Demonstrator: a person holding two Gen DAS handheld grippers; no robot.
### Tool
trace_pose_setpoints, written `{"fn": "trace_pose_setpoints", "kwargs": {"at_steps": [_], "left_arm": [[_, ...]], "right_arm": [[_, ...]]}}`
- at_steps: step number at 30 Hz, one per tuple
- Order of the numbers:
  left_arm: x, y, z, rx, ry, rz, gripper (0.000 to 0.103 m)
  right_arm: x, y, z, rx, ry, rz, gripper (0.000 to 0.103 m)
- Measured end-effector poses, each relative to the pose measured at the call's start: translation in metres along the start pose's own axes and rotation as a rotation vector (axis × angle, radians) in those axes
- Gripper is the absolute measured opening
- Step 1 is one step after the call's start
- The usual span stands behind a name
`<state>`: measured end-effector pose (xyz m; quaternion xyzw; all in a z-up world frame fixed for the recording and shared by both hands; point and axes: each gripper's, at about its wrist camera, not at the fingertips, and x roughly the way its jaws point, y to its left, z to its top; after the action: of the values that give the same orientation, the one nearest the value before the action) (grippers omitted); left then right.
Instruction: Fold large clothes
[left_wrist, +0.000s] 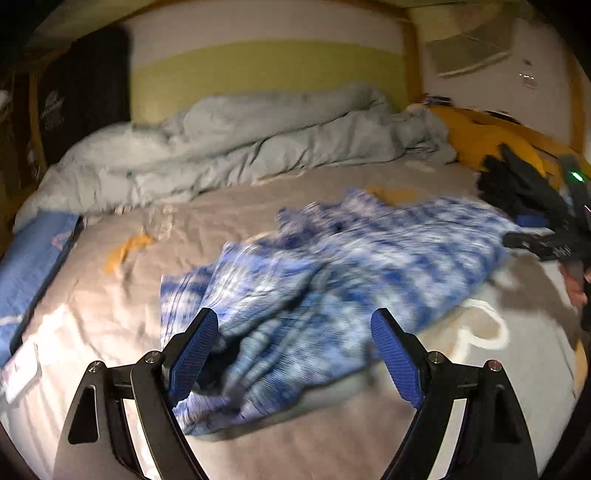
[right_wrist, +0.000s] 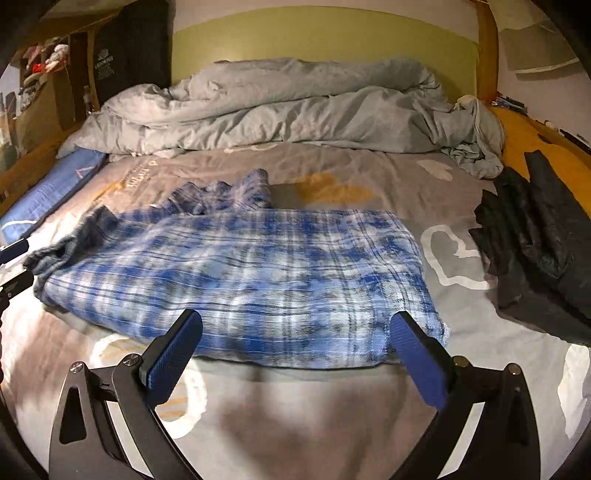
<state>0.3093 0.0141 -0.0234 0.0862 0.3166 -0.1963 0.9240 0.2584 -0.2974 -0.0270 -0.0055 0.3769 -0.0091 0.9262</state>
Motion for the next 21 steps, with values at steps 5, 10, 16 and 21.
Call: {"fn": "trace_pose_setpoints", "kwargs": {"at_steps": [5, 10, 16, 21], "left_arm": [[0.045, 0.048, 0.011, -0.009, 0.077, 0.179, 0.087], [0.04, 0.122, 0.042, -0.1, 0.042, 0.347, 0.086], [0.013, 0.146, 0.037, -0.197, 0.026, 0.262, 0.086], [-0.022, 0.116, 0.014, -0.24, -0.065, 0.158, 0.086]], "right_arm": [[0.025, -0.011, -0.001, -0.009, 0.045, -0.087, 0.101], [0.027, -0.028, -0.003, 0.029, 0.055, -0.128, 0.101], [-0.01, -0.048, -0.013, 0.223, -0.003, -0.087, 0.101], [-0.011, -0.076, -0.036, 0.507, 0.049, 0.009, 0.101]]}}
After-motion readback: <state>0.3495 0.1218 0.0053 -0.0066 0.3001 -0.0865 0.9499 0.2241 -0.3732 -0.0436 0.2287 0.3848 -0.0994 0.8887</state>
